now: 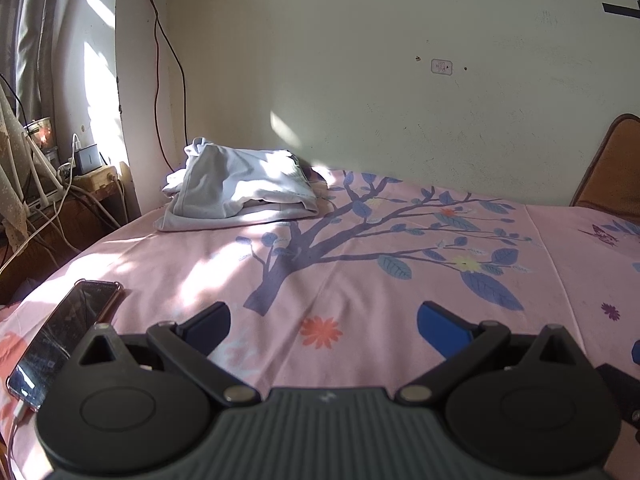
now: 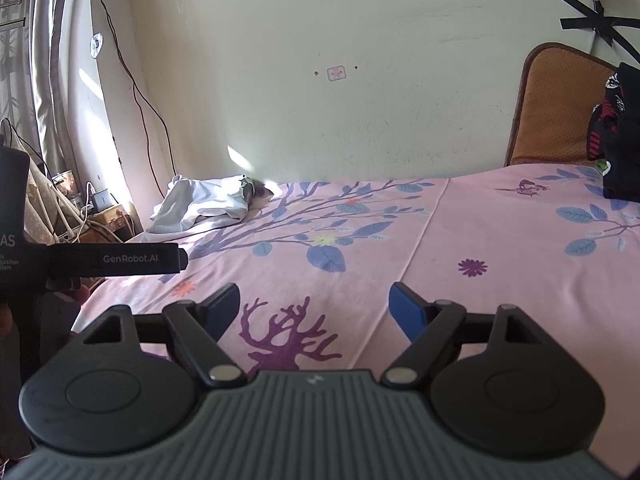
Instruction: Fold small clothes
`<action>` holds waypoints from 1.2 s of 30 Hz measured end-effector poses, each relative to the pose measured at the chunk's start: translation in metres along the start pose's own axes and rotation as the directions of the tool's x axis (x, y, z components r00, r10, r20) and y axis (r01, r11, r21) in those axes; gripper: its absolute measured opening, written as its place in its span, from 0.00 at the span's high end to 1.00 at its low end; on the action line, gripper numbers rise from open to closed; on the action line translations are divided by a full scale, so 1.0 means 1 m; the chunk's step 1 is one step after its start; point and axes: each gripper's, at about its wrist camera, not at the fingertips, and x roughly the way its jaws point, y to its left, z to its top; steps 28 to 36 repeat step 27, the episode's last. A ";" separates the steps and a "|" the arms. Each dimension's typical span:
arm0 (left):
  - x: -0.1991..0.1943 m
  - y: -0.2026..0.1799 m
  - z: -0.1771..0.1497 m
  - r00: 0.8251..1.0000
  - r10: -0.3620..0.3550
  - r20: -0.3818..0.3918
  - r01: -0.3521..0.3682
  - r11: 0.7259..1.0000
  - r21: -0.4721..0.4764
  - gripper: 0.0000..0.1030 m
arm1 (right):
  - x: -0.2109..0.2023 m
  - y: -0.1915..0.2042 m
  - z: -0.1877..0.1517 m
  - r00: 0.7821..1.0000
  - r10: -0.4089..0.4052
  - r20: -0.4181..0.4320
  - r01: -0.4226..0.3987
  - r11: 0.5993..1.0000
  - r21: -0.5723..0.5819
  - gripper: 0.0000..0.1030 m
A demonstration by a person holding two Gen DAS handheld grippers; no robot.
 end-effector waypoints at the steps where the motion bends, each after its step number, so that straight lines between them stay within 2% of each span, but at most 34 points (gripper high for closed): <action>1: 0.000 0.000 0.000 1.000 0.000 -0.004 0.000 1.000 0.001 0.00 | 0.000 0.000 0.000 1.000 0.001 0.001 -0.001 1.000 0.003 0.18; 24: -0.001 -0.009 -0.003 1.000 0.004 -0.017 -0.003 0.999 0.034 0.00 | 0.000 -0.002 0.000 1.000 0.005 0.002 -0.005 1.000 0.010 0.18; 27: -0.002 -0.009 -0.003 1.000 -0.023 -0.021 0.023 0.999 0.032 0.00 | 0.000 -0.003 0.000 1.000 0.005 0.005 -0.005 1.000 0.014 0.18; 36: -0.002 -0.009 -0.003 1.000 -0.023 -0.021 0.023 0.999 0.032 0.00 | 0.000 -0.003 0.000 1.000 0.005 0.005 -0.005 1.000 0.014 0.18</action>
